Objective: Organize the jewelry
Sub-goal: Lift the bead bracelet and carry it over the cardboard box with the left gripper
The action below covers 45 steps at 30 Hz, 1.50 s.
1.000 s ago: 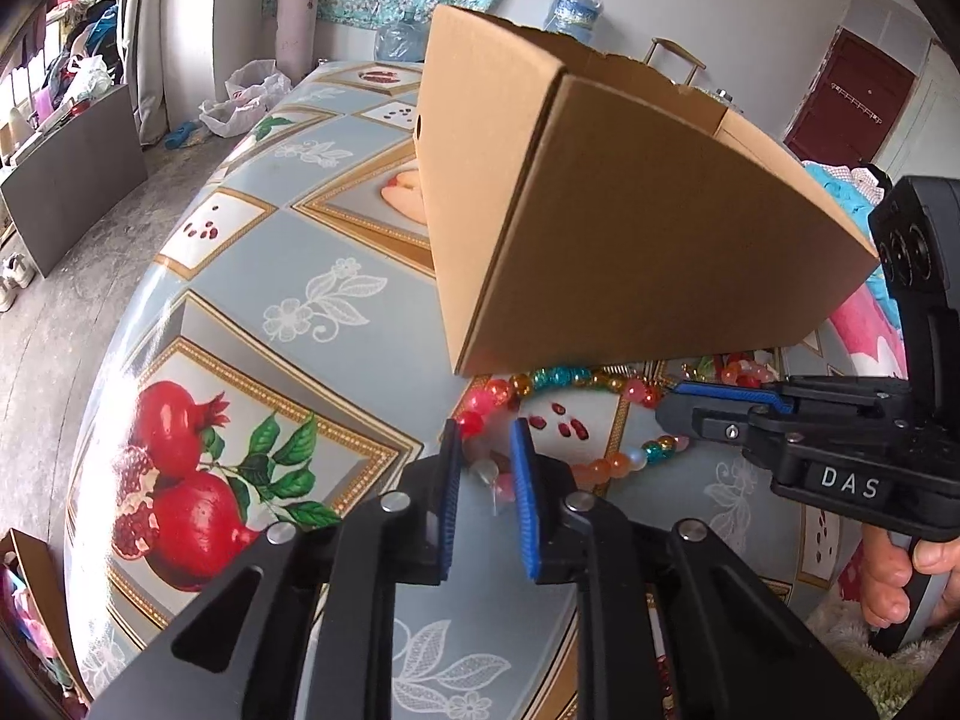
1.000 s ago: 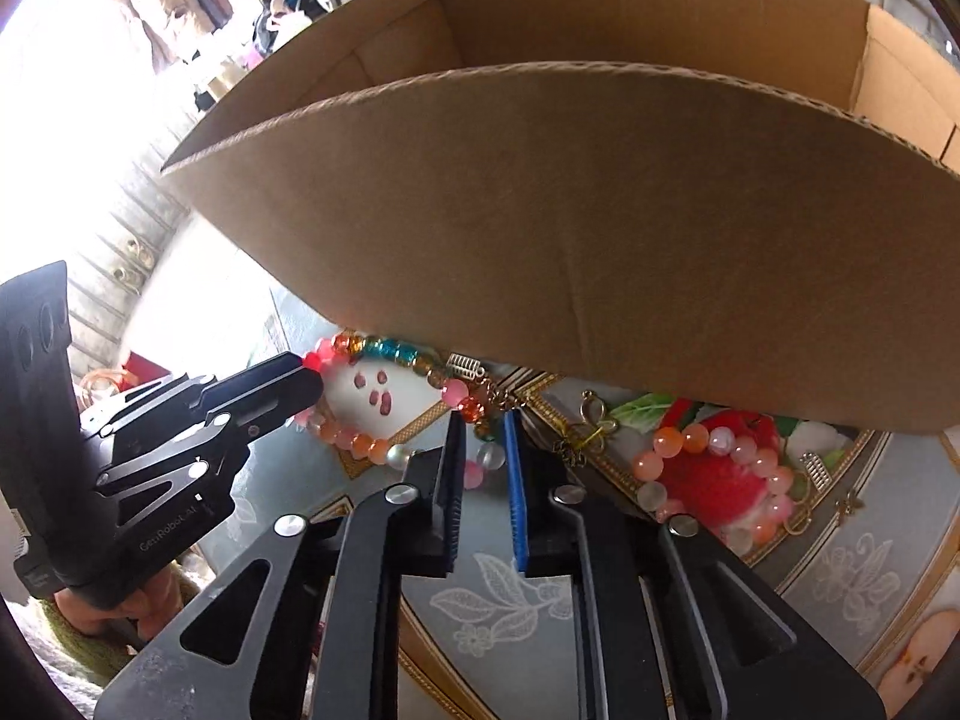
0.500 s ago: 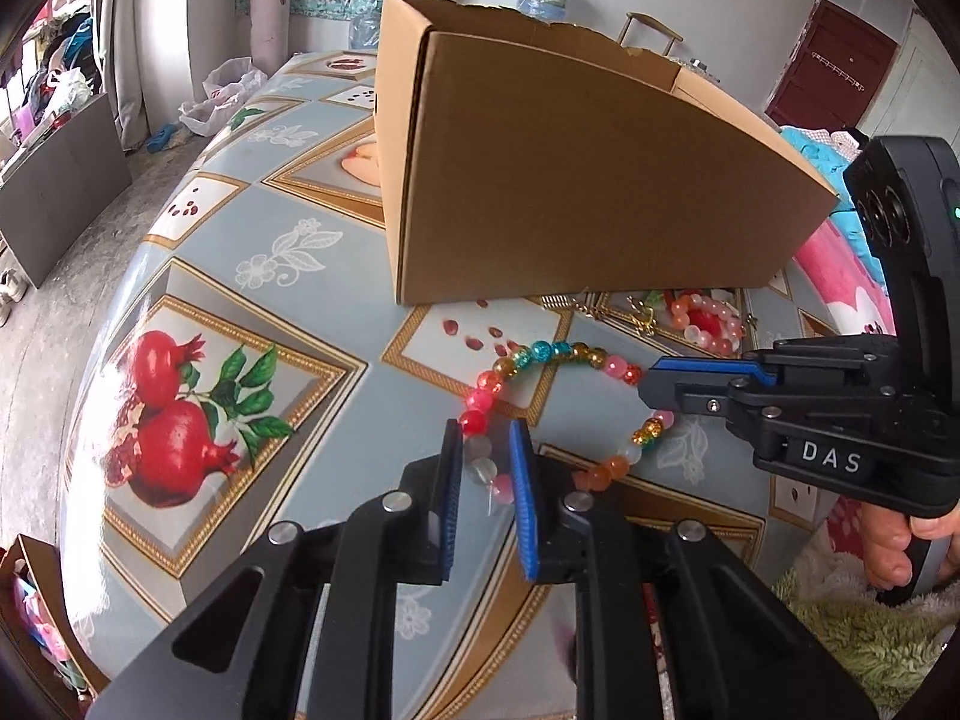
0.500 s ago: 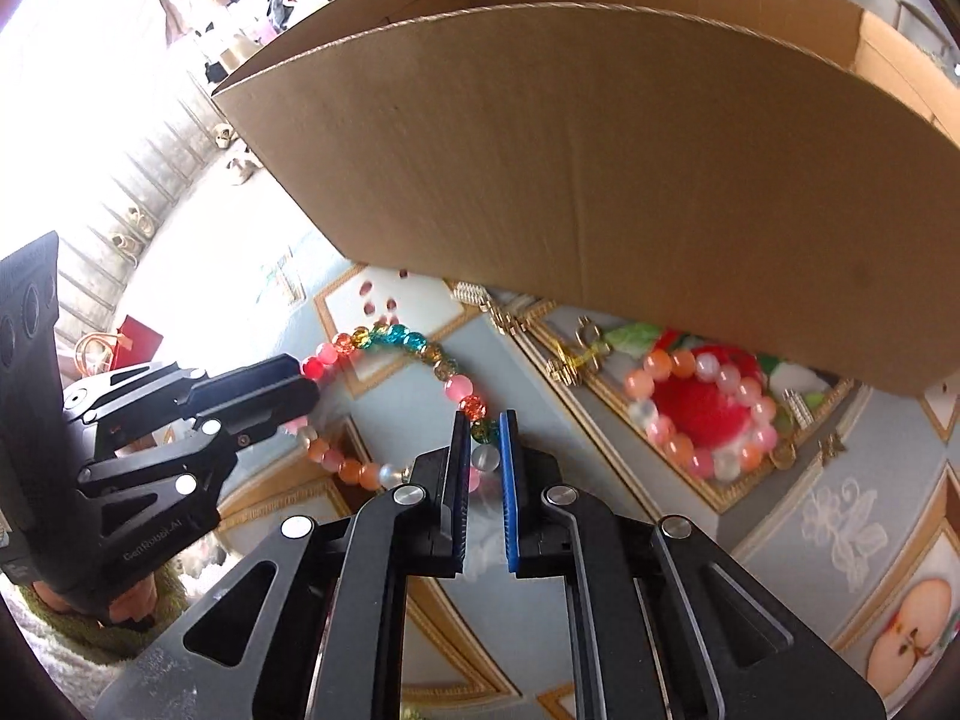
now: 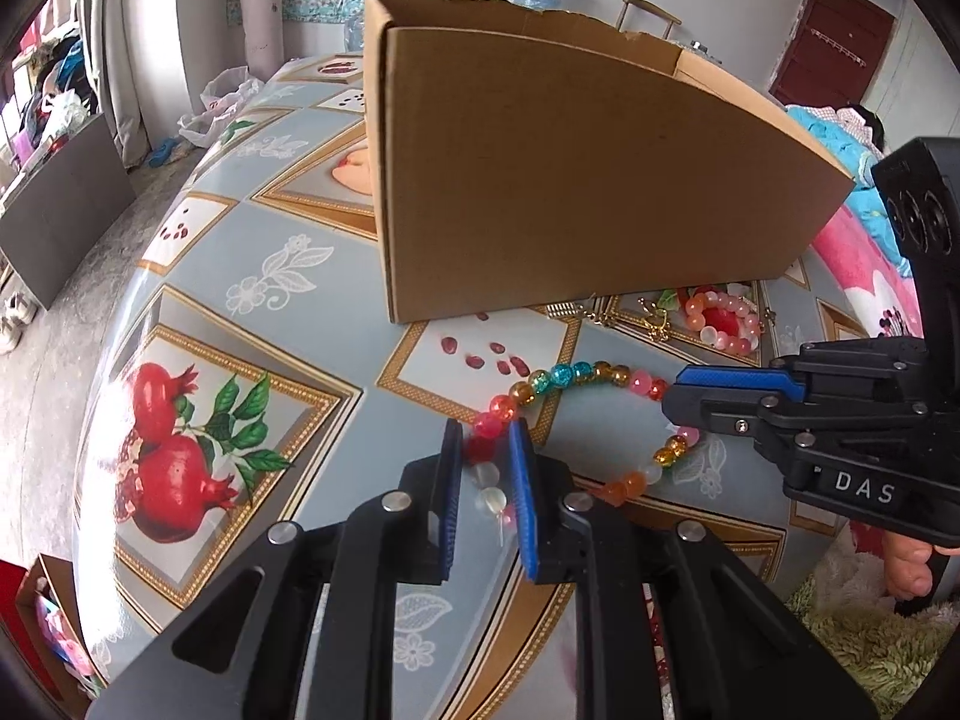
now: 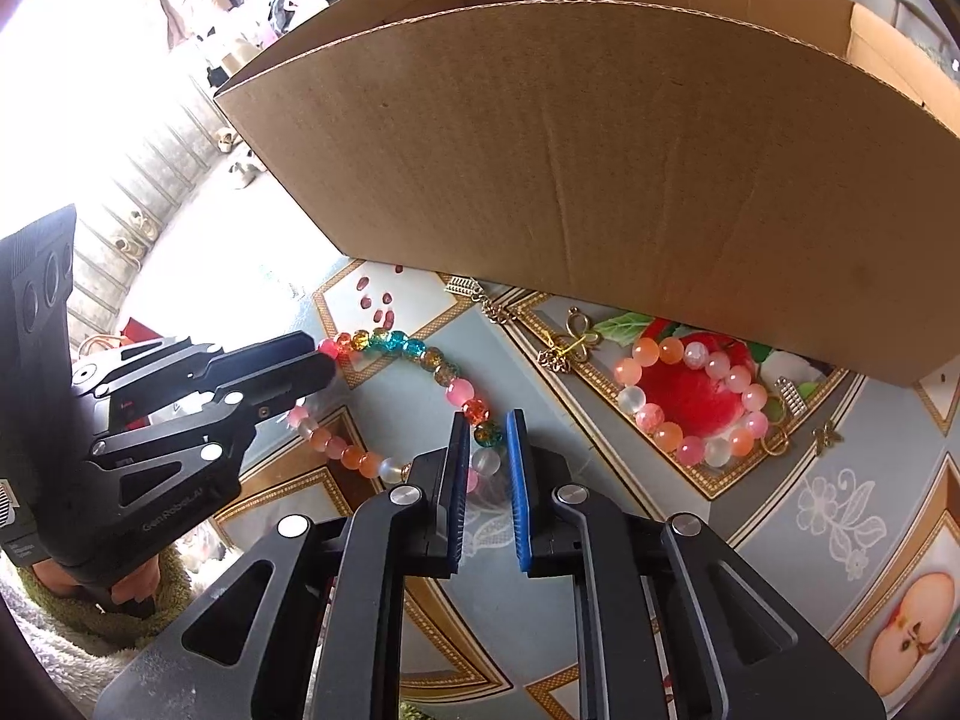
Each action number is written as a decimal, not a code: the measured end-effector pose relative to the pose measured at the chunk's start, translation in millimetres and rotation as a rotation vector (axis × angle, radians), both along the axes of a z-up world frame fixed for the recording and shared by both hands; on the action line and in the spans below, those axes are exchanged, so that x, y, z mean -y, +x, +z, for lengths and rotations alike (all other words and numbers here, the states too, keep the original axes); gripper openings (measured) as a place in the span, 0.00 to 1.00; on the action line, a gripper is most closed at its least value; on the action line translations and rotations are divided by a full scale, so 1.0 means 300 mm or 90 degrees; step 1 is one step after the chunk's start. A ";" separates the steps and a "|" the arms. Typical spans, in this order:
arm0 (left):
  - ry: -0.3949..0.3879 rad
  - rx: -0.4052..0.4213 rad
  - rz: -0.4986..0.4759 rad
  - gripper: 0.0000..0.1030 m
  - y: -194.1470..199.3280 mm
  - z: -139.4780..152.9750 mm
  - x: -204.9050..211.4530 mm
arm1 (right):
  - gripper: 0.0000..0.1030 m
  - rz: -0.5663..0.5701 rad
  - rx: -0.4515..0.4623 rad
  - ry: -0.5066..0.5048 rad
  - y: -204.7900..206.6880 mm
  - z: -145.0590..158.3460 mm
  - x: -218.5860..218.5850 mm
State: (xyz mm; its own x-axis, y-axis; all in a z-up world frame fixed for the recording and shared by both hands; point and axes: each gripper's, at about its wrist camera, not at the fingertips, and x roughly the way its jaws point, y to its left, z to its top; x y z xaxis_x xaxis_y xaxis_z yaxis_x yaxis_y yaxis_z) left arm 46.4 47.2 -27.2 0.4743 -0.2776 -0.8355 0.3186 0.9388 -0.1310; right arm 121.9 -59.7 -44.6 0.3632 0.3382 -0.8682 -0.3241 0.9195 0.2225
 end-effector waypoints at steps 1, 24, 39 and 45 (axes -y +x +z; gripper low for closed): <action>0.010 0.005 -0.005 0.15 0.002 0.000 0.011 | 0.12 0.001 0.001 -0.001 0.005 -0.016 -0.011; 0.091 0.063 -0.053 0.09 -0.014 -0.019 0.107 | 0.07 0.010 0.031 -0.010 -0.022 -0.022 -0.054; 0.072 0.087 -0.041 0.09 -0.054 0.053 0.068 | 0.07 0.004 0.068 0.008 -0.058 0.035 0.001; 0.073 0.107 -0.042 0.09 -0.085 0.094 0.077 | 0.07 -0.001 0.087 0.018 -0.104 0.062 0.049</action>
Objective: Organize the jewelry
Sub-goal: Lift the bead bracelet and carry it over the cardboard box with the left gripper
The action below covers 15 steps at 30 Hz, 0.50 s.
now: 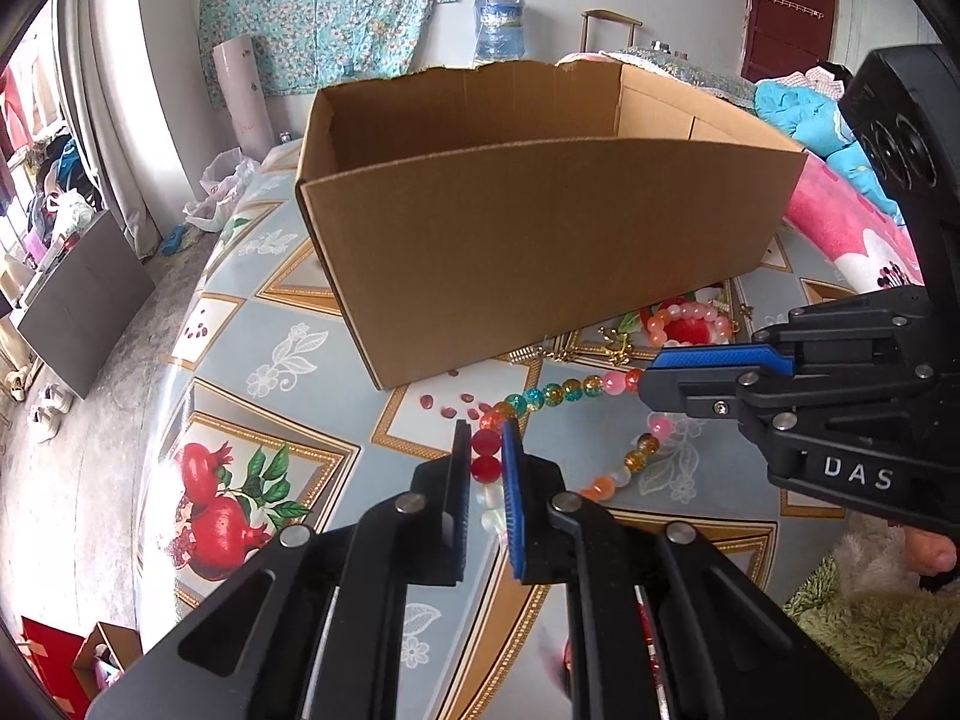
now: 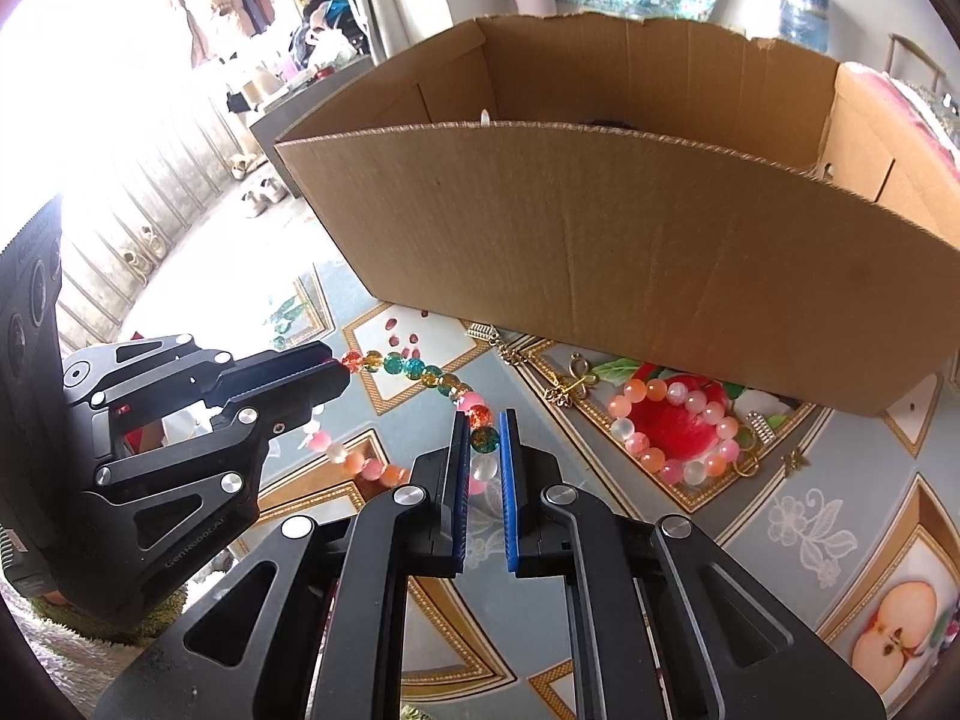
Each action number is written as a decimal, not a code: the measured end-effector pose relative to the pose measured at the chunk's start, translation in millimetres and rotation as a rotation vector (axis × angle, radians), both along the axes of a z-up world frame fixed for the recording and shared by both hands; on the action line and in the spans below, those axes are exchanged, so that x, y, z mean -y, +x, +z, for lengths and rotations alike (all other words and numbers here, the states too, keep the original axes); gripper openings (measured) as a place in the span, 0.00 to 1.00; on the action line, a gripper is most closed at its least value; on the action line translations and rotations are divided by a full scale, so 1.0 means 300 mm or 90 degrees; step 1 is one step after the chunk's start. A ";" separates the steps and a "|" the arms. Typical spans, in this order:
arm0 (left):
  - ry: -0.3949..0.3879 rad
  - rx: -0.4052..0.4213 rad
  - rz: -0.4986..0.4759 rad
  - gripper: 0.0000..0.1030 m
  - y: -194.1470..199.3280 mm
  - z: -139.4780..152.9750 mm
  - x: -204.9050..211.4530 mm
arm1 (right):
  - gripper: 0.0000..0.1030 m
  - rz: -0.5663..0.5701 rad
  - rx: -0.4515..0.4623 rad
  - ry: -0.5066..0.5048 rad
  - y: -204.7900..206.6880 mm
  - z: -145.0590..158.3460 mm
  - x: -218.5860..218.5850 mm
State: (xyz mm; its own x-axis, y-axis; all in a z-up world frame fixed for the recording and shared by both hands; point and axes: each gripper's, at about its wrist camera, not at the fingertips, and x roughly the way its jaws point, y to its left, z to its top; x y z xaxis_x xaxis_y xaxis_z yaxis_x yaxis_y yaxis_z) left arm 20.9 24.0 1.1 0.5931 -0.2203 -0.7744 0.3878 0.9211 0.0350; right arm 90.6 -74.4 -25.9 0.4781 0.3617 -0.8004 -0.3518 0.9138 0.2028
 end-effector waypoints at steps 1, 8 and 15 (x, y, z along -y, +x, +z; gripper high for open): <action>0.000 0.003 0.000 0.09 -0.005 0.004 0.007 | 0.07 -0.002 0.003 0.002 -0.013 0.000 -0.002; 0.004 0.042 -0.002 0.09 -0.062 0.062 0.036 | 0.07 -0.010 0.040 0.017 -0.098 0.031 0.050; -0.010 0.111 -0.017 0.09 -0.129 0.167 0.073 | 0.07 -0.013 0.119 0.028 -0.186 0.117 0.113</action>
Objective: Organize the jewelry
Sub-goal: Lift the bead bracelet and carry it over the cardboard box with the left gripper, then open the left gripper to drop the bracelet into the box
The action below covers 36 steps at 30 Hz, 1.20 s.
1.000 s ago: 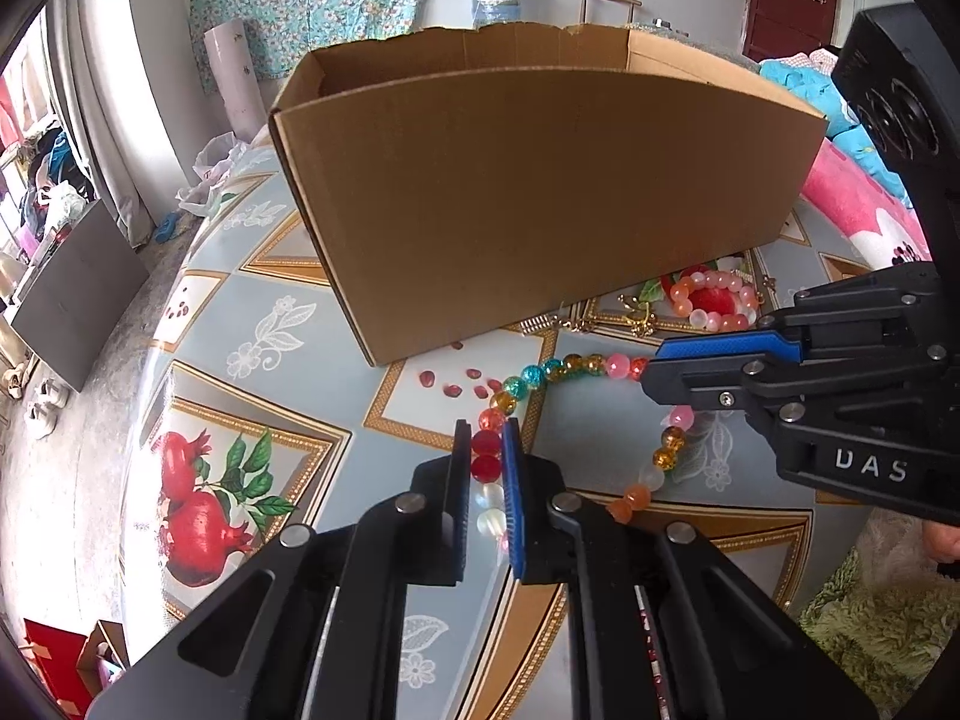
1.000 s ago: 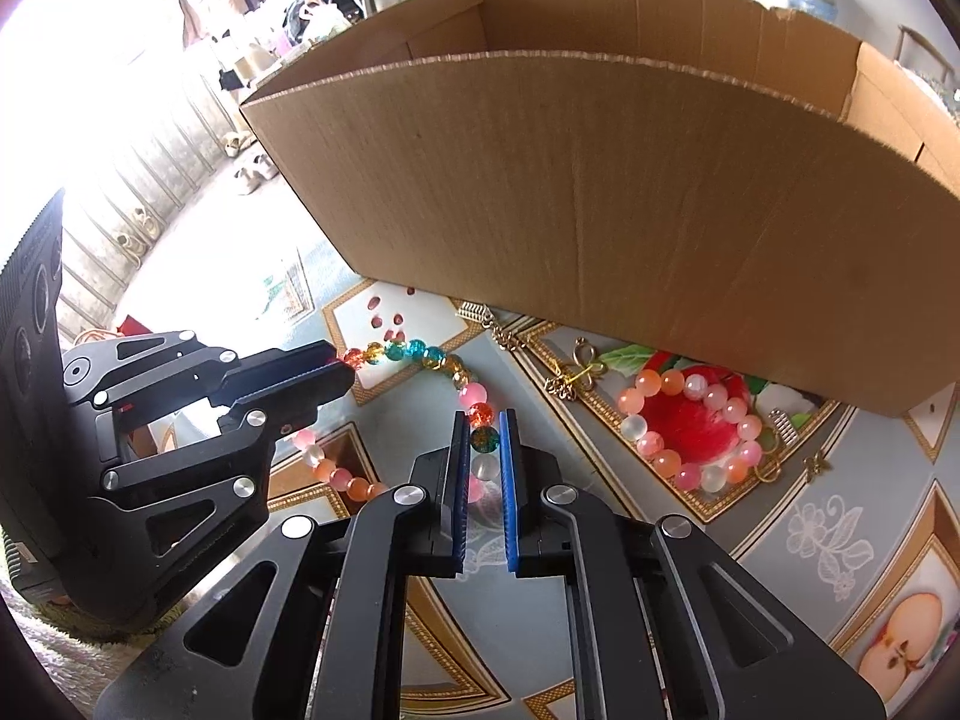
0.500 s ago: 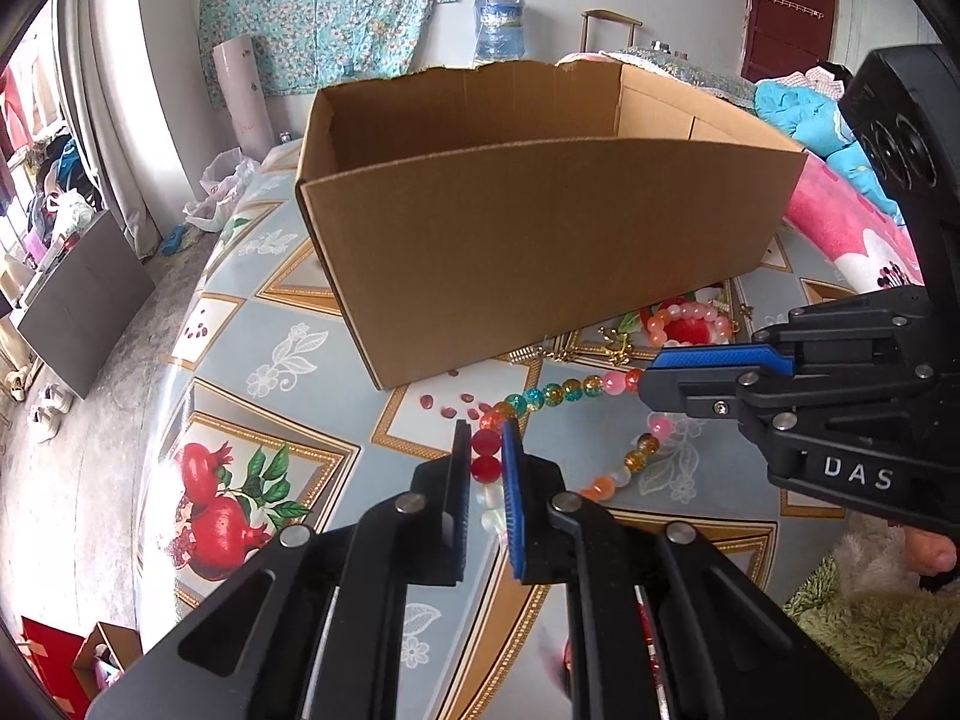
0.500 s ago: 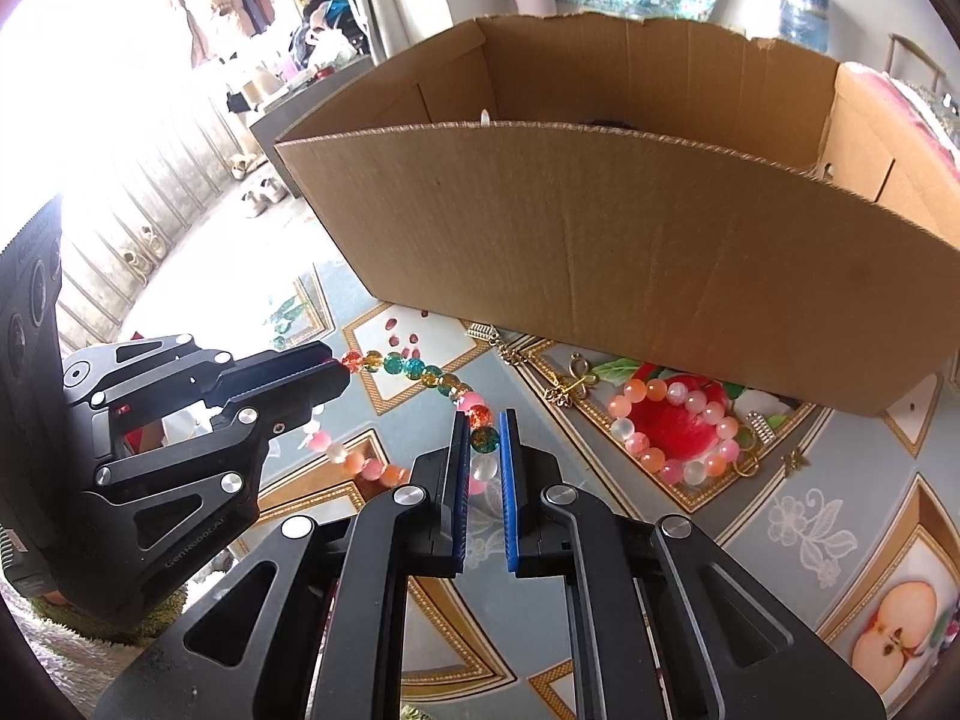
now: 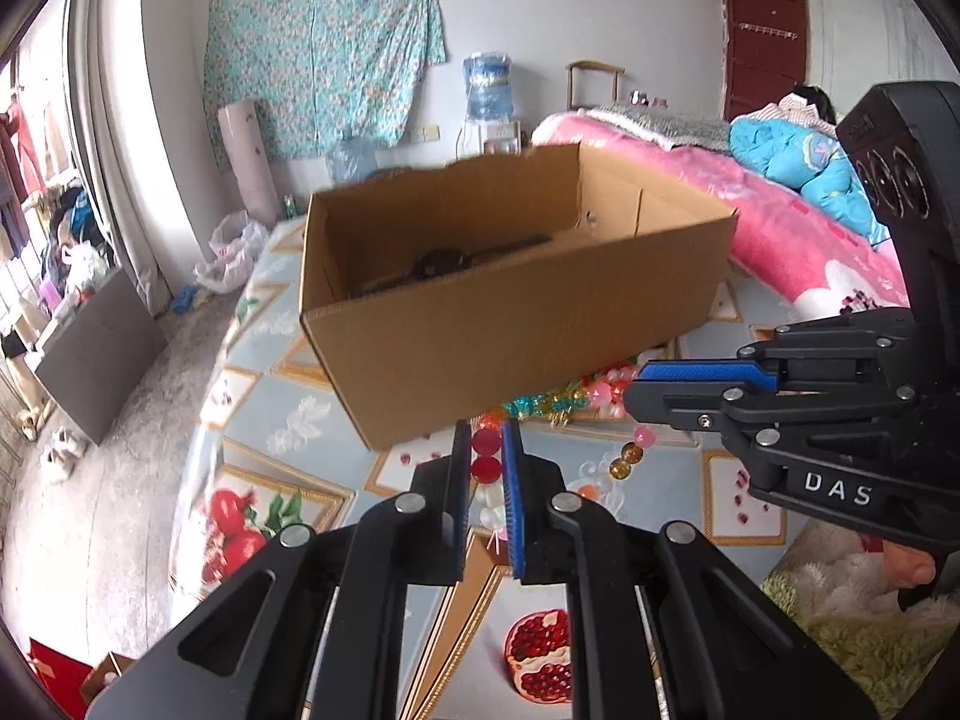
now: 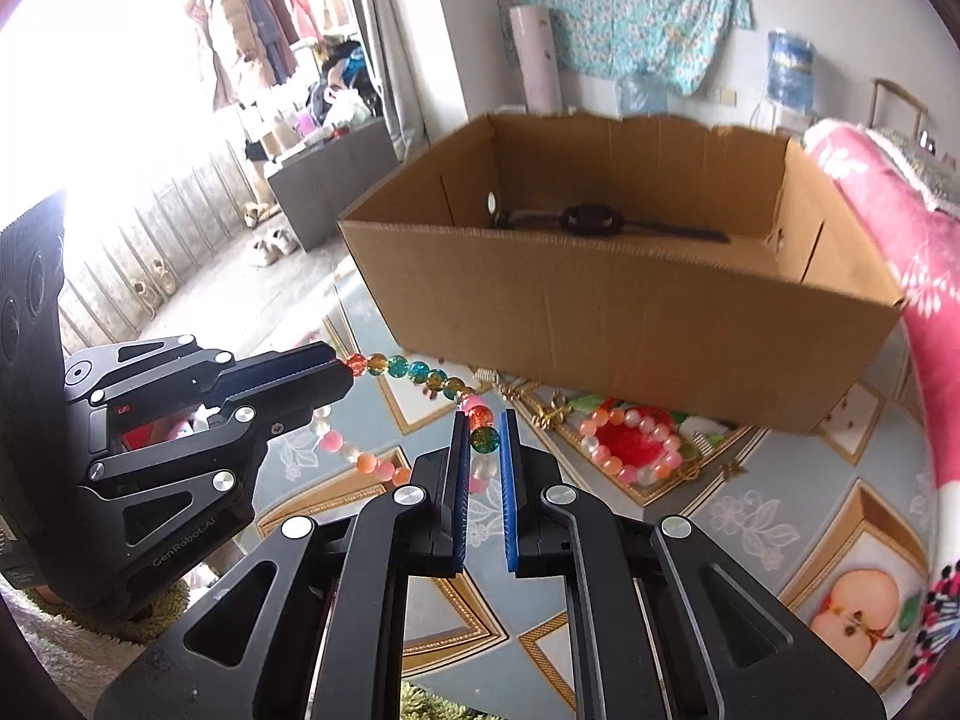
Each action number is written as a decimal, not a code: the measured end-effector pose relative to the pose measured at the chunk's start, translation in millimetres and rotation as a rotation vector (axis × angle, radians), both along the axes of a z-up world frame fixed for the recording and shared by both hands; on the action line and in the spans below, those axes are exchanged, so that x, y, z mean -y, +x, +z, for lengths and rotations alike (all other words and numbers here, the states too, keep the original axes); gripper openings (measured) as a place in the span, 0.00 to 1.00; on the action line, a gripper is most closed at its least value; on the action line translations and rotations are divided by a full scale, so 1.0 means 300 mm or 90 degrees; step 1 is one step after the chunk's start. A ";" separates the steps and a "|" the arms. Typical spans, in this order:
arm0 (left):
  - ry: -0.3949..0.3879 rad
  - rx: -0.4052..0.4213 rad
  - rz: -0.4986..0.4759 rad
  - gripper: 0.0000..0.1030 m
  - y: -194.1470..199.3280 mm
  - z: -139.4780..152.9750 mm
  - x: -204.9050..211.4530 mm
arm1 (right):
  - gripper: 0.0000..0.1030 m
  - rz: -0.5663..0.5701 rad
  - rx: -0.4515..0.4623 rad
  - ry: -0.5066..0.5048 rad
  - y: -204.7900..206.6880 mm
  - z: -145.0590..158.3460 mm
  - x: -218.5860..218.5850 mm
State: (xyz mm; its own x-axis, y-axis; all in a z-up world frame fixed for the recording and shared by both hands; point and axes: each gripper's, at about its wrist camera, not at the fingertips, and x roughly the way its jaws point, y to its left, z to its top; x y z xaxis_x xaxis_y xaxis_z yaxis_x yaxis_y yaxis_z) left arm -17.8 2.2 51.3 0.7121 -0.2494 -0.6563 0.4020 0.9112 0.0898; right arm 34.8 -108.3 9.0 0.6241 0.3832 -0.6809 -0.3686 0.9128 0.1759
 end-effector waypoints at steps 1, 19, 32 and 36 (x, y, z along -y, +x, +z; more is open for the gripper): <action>-0.001 0.012 -0.004 0.09 -0.004 0.018 0.002 | 0.07 0.000 0.011 0.002 -0.008 0.017 0.009; -0.005 0.013 -0.058 0.09 0.525 0.183 0.041 | 0.07 0.074 -0.085 0.071 0.548 0.163 0.092; 0.041 -0.099 -0.041 0.10 0.724 0.058 0.028 | 0.19 0.057 -0.260 0.055 0.808 -0.018 0.071; 0.005 -0.089 -0.021 0.17 0.705 0.095 -0.017 | 0.31 0.037 -0.218 0.064 0.779 0.025 0.119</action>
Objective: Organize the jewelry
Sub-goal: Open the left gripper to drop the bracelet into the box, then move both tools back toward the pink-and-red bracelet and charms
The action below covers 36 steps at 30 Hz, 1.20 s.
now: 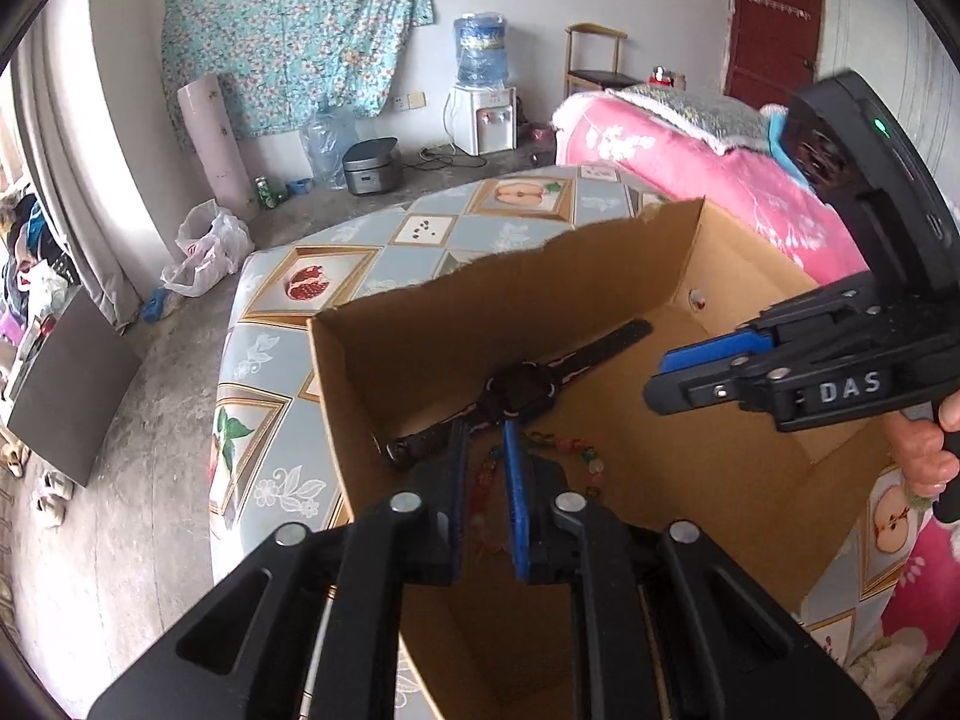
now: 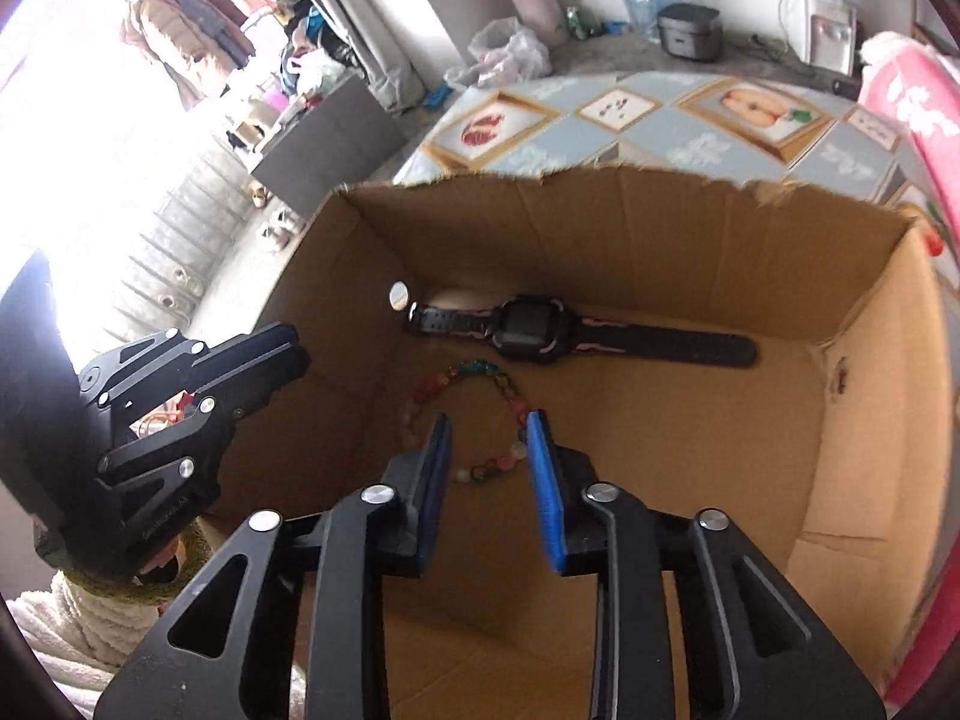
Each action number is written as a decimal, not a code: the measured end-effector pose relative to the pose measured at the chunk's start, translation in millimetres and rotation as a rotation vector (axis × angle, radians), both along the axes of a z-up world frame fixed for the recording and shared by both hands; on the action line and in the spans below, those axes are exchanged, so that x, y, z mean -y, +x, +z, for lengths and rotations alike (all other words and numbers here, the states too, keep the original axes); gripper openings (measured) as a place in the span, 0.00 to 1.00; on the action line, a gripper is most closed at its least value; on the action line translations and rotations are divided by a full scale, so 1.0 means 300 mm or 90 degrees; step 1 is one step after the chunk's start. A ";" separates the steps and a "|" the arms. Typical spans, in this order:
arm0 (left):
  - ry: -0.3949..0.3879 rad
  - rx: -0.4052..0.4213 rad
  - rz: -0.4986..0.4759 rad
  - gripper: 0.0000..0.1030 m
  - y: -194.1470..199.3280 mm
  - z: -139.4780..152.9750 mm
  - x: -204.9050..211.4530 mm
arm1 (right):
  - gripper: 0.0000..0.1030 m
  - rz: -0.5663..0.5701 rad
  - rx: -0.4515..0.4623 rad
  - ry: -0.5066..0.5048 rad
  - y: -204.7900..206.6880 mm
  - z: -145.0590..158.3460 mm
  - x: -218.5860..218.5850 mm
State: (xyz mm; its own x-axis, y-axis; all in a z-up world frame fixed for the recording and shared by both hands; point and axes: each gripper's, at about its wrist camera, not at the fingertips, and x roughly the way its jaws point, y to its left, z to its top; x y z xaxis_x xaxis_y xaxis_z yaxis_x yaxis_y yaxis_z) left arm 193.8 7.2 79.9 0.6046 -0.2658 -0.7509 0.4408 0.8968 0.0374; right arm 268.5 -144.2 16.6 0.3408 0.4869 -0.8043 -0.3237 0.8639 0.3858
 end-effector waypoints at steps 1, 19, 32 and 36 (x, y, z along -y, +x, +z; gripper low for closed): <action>-0.013 0.006 0.005 0.21 -0.014 0.015 -0.015 | 0.36 -0.008 0.017 0.002 -0.021 0.019 0.016; -0.038 0.012 0.091 0.78 -0.417 -0.067 -0.164 | 0.75 -0.097 0.068 0.169 -0.547 -0.022 0.270; -0.079 0.021 0.100 0.80 -0.284 -0.139 -0.149 | 0.74 -0.224 0.001 0.250 -0.343 -0.086 0.409; -0.120 0.016 0.120 0.80 -0.252 -0.156 -0.171 | 0.74 -0.262 0.017 0.226 -0.365 -0.081 0.464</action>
State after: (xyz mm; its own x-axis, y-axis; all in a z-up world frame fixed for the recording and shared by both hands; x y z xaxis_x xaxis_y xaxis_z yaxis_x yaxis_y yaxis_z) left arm 118.1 58.5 32.9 0.6747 -0.2805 -0.6827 0.2666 0.9552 -0.1290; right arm 158.8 -283.2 -7.6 0.5787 0.5489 -0.6032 0.0000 0.7396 0.6730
